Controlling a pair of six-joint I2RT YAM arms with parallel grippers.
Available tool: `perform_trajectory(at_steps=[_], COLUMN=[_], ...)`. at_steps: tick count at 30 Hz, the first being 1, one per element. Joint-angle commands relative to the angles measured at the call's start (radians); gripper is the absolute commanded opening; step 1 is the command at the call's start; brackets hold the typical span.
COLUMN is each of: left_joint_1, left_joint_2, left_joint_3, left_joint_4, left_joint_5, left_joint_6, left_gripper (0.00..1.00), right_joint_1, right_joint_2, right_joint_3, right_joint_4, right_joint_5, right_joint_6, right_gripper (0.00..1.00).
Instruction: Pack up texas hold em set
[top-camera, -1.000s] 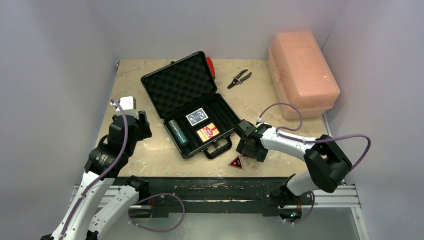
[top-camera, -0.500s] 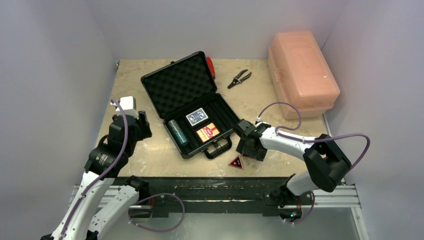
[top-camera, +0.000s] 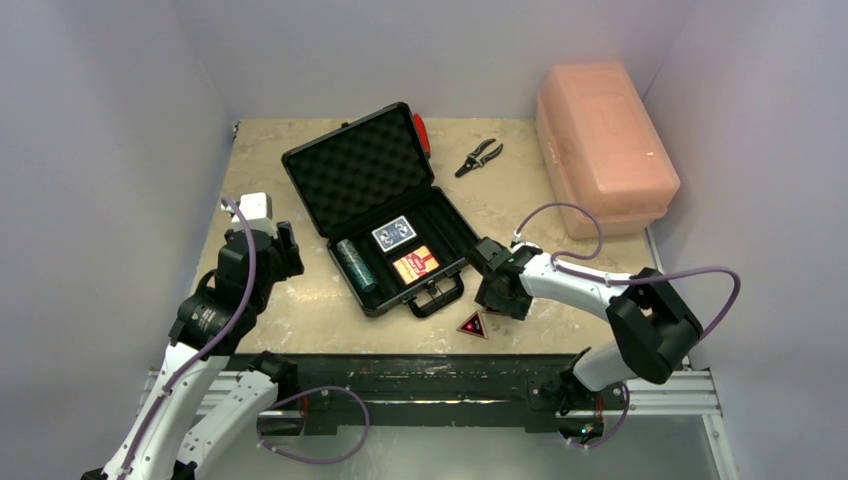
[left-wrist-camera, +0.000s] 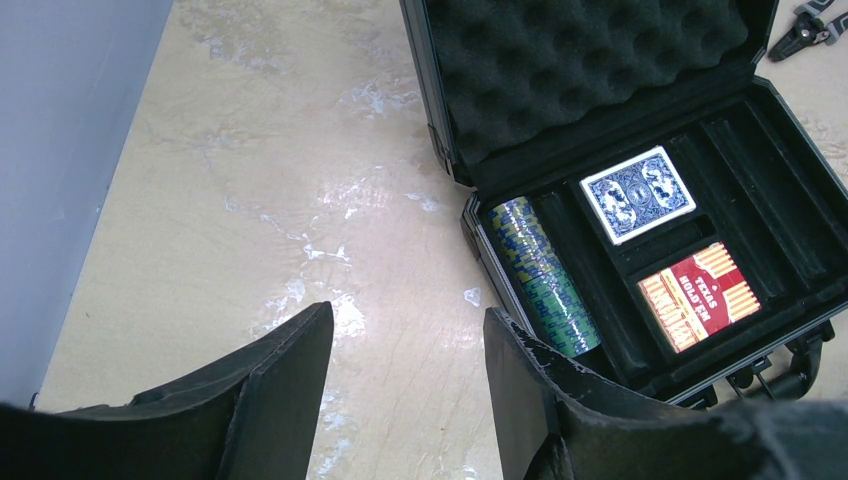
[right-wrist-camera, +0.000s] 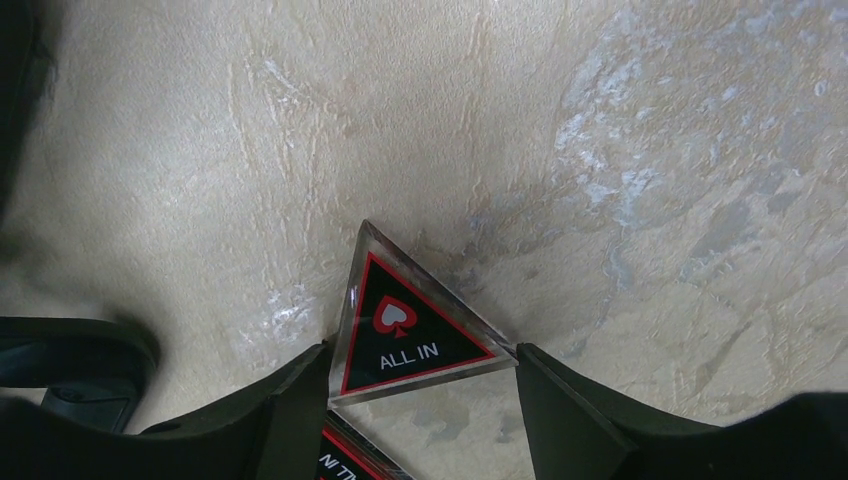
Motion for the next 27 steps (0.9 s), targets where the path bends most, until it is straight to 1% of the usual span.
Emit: perform_trajectory(at_steps=[1,5,9,18,21,27], left_joint_1=[0.009,0.009,0.009,0.009,0.009,0.009], left_joint_2=[-0.001,-0.003,-0.003,-0.006,-0.011,-0.016], left_joint_3=[0.035,0.035,0.034,0.035,0.033,0.03], left_joint_4=[0.01,0.009,0.009,0.008,0.008,0.009], left_joint_5=[-0.009,-0.009,-0.01,-0.012,-0.017,-0.033], left_joint_6=[-0.003,-0.004,-0.003,-0.004,-0.005,-0.006], left_gripper=[0.56,0.56,0.57,0.57,0.57,0.58], right_joint_1=[-0.003,-0.004,-0.003,-0.004,-0.002,-0.004], right_joint_2=[-0.024,-0.055,-0.092,-0.14,-0.162,-0.178], right_joint_3=[0.057,0.09,0.118,0.175,0.194,0.242], right_joint_4=[-0.034,-0.061,-0.075,-0.092,-0.066,-0.021], right_joint_5=[0.068,0.096,0.123,0.18,0.182,0.182], right_joint_6=[-0.005,-0.026,-0.053,-0.113,-0.163,-0.272], right_gripper=[0.56,0.49,0.45,0.38,0.36,0.35])
